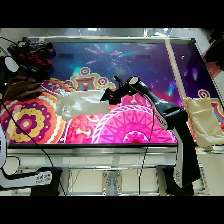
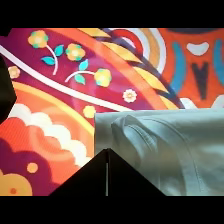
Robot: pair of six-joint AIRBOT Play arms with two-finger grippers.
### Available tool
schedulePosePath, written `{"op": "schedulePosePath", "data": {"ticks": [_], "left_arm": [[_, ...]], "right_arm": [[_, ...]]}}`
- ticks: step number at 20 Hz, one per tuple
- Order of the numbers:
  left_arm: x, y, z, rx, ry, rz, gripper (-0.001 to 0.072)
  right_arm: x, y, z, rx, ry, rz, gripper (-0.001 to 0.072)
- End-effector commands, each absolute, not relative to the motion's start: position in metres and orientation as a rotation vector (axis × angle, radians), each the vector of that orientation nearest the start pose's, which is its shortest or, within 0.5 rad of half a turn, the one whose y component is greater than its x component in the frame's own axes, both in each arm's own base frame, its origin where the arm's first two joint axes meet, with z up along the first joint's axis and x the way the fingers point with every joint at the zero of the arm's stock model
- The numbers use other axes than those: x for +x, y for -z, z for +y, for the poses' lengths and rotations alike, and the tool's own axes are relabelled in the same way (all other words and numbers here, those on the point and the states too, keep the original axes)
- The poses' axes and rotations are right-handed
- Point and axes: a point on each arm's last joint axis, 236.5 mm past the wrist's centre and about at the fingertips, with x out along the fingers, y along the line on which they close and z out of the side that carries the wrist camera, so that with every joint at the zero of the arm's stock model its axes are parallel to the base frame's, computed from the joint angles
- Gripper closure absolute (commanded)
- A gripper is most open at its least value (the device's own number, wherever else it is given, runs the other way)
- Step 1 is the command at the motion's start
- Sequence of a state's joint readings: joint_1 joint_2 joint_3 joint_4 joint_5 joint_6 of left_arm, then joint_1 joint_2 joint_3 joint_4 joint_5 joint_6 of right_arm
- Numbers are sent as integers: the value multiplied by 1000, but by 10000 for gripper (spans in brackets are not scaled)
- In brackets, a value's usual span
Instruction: Fold the shirts.
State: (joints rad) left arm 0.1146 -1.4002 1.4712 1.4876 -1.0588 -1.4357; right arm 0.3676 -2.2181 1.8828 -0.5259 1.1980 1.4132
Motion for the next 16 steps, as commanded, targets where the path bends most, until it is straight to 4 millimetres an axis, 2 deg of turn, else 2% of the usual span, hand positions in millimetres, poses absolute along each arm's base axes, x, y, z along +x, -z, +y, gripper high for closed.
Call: {"op": "schedulePosePath", "data": {"ticks": [1,4,5,7,9,12,14,16], "left_arm": [[476,-88,38,-6,7,983,694],[476,-88,38,-5,6,983,694],[476,-88,38,-6,7,983,694],[476,-88,38,-6,6,983,693],[476,-88,38,-6,7,983,694],[476,-88,38,-6,7,983,694],[476,-88,38,-5,6,983,694],[476,-88,39,-2,4,983,694]], "right_arm": [[446,68,406,703,-944,1433,698],[463,18,401,659,-1028,1346,692],[474,3,389,646,-1001,1322,692],[494,-14,340,563,-887,1295,693],[510,-25,271,457,-730,1285,693],[535,-57,157,448,-499,1194,693],[540,-79,78,467,-348,1140,692],[536,-102,3,479,-213,1080,693]]}}
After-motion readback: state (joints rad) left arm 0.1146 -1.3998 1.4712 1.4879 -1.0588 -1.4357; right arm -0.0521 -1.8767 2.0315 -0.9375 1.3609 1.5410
